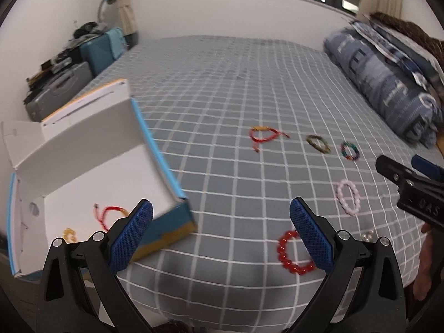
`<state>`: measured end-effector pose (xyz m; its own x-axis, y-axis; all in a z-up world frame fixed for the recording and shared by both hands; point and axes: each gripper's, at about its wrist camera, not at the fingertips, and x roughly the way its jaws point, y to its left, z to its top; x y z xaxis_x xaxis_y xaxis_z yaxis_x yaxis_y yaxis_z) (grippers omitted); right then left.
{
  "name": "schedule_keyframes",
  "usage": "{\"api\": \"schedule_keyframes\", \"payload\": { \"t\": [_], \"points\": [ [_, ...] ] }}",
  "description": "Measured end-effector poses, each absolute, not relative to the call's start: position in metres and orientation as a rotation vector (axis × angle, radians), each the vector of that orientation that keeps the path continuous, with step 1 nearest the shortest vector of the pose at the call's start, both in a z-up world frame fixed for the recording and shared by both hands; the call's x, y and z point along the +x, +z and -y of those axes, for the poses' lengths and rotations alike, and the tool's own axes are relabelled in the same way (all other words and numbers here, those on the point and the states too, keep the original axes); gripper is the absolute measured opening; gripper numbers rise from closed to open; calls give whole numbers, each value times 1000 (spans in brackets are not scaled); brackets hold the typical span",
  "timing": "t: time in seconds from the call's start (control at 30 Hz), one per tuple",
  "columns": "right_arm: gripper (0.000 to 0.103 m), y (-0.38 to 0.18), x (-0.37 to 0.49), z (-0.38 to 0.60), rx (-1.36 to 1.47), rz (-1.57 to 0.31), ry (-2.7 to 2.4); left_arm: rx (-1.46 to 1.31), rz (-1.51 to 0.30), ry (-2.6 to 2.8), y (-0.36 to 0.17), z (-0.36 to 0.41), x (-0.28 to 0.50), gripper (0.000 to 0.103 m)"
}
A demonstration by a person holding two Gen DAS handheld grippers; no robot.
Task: Organize jewelry
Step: 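Move both open tools back over the remaining bracelets on the bed, then grasp the red bead bracelet with the left tool while the right tool grasps the pink-white bead bracelet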
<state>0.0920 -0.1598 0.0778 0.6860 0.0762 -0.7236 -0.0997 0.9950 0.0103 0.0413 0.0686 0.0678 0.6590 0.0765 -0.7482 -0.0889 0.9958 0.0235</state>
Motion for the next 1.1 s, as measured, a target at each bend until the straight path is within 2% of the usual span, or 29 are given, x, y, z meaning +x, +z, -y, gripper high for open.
{"api": "schedule_keyframes", "payload": {
  "t": [0.27, 0.73, 0.87, 1.1],
  "points": [
    [95, 34, 111, 194, 19, -879, 116, 35, -930, -3, 27, -26, 53, 97],
    [95, -27, 147, 219, 41, -1021, 74, 43, -1083, -50, -44, -16, 72, 96],
    [87, -40, 153, 220, 42, -1059, 64, 51, -1073, -44, -51, -15, 73, 96],
    [70, -59, 161, 223, 58, -1123, 46, 40, -1114, -50, -64, -16, 78, 84]
  ]
}}
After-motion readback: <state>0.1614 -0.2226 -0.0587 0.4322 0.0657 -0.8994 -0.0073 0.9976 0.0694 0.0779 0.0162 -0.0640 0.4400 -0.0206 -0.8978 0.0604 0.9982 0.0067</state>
